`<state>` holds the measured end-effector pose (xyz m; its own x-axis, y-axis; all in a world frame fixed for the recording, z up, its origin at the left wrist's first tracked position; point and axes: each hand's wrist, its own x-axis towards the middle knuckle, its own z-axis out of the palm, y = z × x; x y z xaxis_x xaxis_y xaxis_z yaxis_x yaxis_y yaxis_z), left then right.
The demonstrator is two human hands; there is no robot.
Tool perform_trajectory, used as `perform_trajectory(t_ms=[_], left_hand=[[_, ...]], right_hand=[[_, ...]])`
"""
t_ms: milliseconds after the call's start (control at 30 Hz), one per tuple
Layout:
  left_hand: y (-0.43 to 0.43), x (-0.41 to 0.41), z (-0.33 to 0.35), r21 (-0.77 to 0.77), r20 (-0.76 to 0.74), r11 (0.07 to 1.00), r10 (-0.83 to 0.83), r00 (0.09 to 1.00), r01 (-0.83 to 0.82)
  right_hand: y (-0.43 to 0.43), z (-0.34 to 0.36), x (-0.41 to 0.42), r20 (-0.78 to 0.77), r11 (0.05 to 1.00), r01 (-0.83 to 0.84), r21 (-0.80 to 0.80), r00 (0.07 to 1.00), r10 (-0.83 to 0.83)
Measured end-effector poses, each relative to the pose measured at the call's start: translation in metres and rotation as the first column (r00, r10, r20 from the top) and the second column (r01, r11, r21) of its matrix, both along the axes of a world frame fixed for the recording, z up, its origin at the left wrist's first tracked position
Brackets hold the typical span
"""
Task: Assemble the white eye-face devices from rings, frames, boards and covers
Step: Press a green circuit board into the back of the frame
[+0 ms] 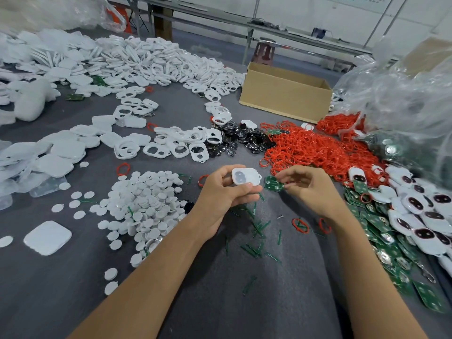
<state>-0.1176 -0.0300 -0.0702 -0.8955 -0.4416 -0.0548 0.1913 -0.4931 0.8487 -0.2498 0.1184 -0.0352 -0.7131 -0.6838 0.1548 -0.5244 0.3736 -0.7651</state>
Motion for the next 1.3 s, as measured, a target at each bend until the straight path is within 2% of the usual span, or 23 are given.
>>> perform_trajectory(t_ms=[133,233,433,600,767,867,933,1000,1167,1300], left_hand=[[0.000,0.000,0.000,0.005,-0.005,1.000,0.001,1.000,-0.001],[0.000,-0.001,0.000,0.006,-0.001,1.000,0.001,1.000,-0.001],[-0.001,-0.001,-0.001,0.010,-0.011,1.000,0.001,1.000,-0.001],[-0.002,-0.001,-0.002,0.014,-0.004,1.000,-0.003,1.000,0.003],[-0.001,0.000,-0.001,0.015,-0.001,1.000,-0.004,1.000,0.004],[-0.001,0.001,0.000,0.013,0.006,1.000,-0.004,1.000,0.004],[0.000,0.001,0.001,0.006,0.009,1.000,-0.009,1.000,0.009],[0.001,0.001,0.002,-0.006,0.012,1.000,-0.018,1.000,0.018],[0.005,0.002,0.004,-0.078,0.027,0.997,-0.019,0.999,0.021],[0.006,0.003,0.005,-0.094,0.017,0.995,-0.035,0.999,0.036]], right_hand=[[-0.004,-0.001,0.003,-0.040,0.998,0.009,-0.061,0.999,-0.012],[-0.007,-0.003,0.006,-0.133,0.996,0.035,-0.079,0.990,-0.045],[-0.013,-0.004,0.004,-0.330,0.970,0.045,0.239,0.943,0.037],[-0.012,0.006,0.004,-0.385,0.965,0.097,0.244,0.923,0.005],[-0.005,0.013,0.003,-0.345,0.977,0.084,0.196,0.938,-0.012],[-0.006,0.016,0.006,-0.247,0.997,0.073,-0.008,0.966,-0.073],[-0.008,0.020,0.010,-0.079,0.986,0.018,-0.165,0.996,-0.032],[-0.012,0.022,0.015,0.004,0.967,-0.011,-0.256,1.000,0.012],[-0.026,0.022,0.026,0.102,0.945,-0.069,-0.319,0.989,0.107],[-0.033,0.020,0.033,0.122,0.958,-0.114,-0.264,0.981,0.151]])
